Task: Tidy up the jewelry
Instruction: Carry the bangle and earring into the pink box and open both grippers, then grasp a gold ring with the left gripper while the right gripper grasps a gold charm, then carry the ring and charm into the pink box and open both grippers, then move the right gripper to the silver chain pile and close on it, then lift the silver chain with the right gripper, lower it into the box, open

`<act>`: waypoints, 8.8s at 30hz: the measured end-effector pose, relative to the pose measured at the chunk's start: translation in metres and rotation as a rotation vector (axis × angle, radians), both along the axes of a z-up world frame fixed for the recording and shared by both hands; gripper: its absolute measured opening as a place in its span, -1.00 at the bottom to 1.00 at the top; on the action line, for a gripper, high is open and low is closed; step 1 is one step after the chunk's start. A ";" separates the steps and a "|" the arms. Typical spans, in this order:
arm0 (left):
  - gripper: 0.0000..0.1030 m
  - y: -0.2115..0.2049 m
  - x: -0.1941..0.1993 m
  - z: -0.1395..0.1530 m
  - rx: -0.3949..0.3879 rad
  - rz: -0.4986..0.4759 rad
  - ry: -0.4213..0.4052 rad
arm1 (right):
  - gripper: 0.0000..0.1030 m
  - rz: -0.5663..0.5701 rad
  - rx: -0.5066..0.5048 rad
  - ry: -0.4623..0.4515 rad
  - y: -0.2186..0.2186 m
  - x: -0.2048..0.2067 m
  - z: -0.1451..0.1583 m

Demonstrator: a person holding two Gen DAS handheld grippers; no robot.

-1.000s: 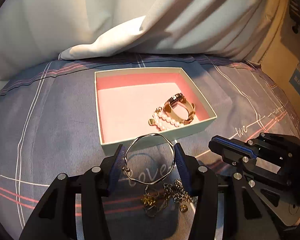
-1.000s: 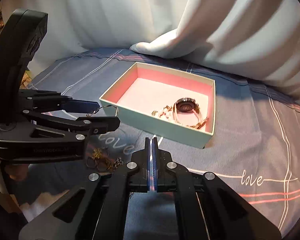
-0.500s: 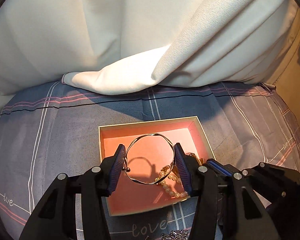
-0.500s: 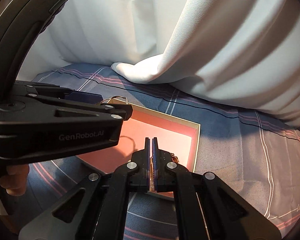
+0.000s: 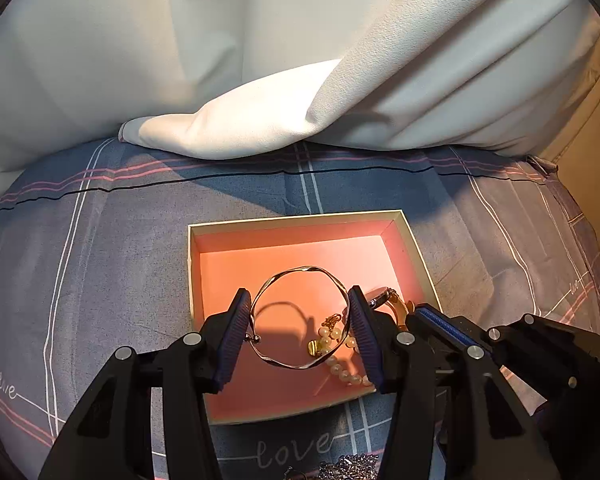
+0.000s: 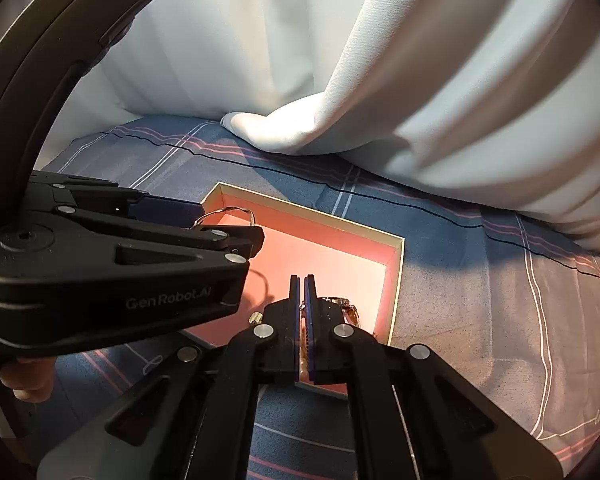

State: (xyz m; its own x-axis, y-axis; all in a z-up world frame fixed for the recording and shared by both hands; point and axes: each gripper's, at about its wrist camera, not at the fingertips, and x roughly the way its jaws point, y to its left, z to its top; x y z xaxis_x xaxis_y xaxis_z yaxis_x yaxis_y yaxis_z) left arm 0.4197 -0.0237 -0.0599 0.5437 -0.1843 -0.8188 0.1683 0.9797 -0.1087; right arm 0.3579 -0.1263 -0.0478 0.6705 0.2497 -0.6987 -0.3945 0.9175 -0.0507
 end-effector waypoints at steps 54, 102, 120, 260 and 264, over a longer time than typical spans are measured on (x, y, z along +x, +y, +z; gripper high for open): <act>-0.66 0.041 -0.160 -0.068 0.023 -0.088 -0.045 | -0.74 0.116 0.098 0.088 0.016 -0.136 -0.081; -0.66 0.003 -0.011 0.021 -0.008 0.038 -0.100 | -0.74 0.002 0.024 -0.074 0.000 -0.002 0.019; -0.54 0.001 -0.003 0.010 0.000 0.030 -0.064 | -0.73 0.005 0.010 -0.031 0.006 0.006 0.006; -0.94 -0.004 0.022 -0.001 0.035 0.063 0.000 | -0.78 0.023 -0.004 0.083 0.010 0.021 -0.011; -0.94 -0.007 0.025 -0.004 0.048 0.064 0.011 | -0.78 0.024 -0.001 0.098 0.011 0.022 -0.016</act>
State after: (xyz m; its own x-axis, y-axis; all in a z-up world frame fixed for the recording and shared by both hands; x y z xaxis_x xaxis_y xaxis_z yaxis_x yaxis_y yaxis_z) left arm 0.4443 -0.0308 -0.0639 0.5438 -0.1102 -0.8319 0.1044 0.9925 -0.0632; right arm 0.3798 -0.1156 -0.0641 0.5925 0.2645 -0.7609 -0.4200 0.9075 -0.0115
